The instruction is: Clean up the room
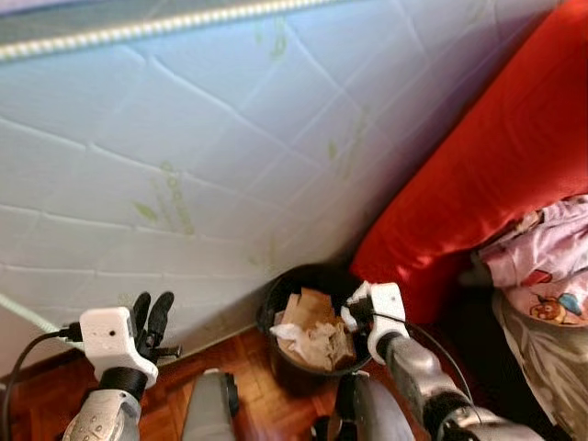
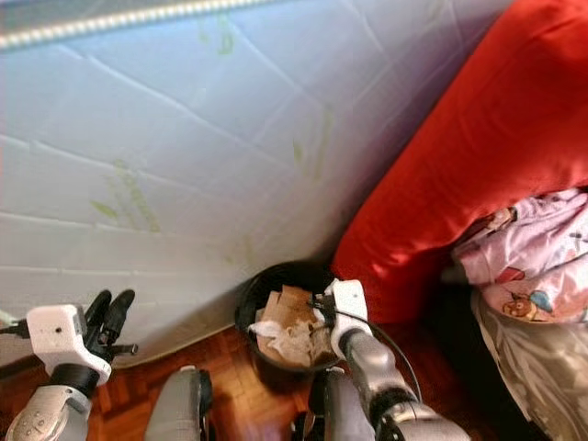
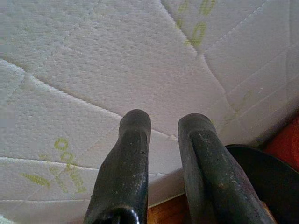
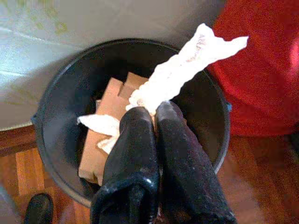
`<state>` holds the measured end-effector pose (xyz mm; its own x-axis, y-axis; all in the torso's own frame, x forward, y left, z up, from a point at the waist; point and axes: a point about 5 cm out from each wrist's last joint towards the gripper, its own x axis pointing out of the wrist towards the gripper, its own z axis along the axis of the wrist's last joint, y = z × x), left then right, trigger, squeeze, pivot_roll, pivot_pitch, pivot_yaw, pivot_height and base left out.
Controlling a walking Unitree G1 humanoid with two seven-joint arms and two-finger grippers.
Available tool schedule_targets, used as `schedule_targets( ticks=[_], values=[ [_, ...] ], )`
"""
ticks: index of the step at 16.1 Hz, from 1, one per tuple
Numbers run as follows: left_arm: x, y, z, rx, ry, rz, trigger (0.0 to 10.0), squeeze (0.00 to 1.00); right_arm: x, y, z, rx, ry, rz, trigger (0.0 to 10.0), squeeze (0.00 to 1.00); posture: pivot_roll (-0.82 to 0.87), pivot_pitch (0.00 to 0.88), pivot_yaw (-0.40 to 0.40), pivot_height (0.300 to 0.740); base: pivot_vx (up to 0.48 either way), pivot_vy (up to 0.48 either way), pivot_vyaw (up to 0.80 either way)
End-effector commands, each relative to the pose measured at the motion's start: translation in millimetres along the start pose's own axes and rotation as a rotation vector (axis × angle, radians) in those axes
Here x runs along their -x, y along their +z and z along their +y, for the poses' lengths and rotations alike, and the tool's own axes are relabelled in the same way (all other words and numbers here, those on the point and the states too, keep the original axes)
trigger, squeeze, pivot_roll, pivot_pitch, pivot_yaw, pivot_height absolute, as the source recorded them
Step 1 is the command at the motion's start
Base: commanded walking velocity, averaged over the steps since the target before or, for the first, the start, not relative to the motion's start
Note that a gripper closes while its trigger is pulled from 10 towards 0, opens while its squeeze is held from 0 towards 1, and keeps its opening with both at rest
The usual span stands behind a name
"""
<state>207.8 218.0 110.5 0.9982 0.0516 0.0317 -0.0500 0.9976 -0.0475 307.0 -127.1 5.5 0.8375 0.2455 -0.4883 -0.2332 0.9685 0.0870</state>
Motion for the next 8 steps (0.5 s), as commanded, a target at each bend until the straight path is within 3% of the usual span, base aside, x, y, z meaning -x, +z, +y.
schedule_targets(
  ticks=[1,4,8],
  values=[
    [3.2,1,-1.1,0.010,0.004,0.011,10.0,0.00,0.8,-3,0.0,0.001,-0.008,0.006,10.0,0.00,0.32,0.281,-0.114,0.623,0.000,0.000,0.00],
    [6.8,4,-1.1,0.004,0.014,0.010,10.0,0.00,-5.0,18,2.6,0.009,-0.029,-0.051,10.0,0.00,0.33,0.299,-0.120,0.623,0.000,0.000,0.00],
    [11.6,8,-2.6,0.002,0.023,0.017,10.0,0.00,-7.4,29,1.9,0.013,-0.044,-0.072,10.0,0.00,0.35,0.313,-0.121,0.623,0.000,0.000,0.00]
  ],
)
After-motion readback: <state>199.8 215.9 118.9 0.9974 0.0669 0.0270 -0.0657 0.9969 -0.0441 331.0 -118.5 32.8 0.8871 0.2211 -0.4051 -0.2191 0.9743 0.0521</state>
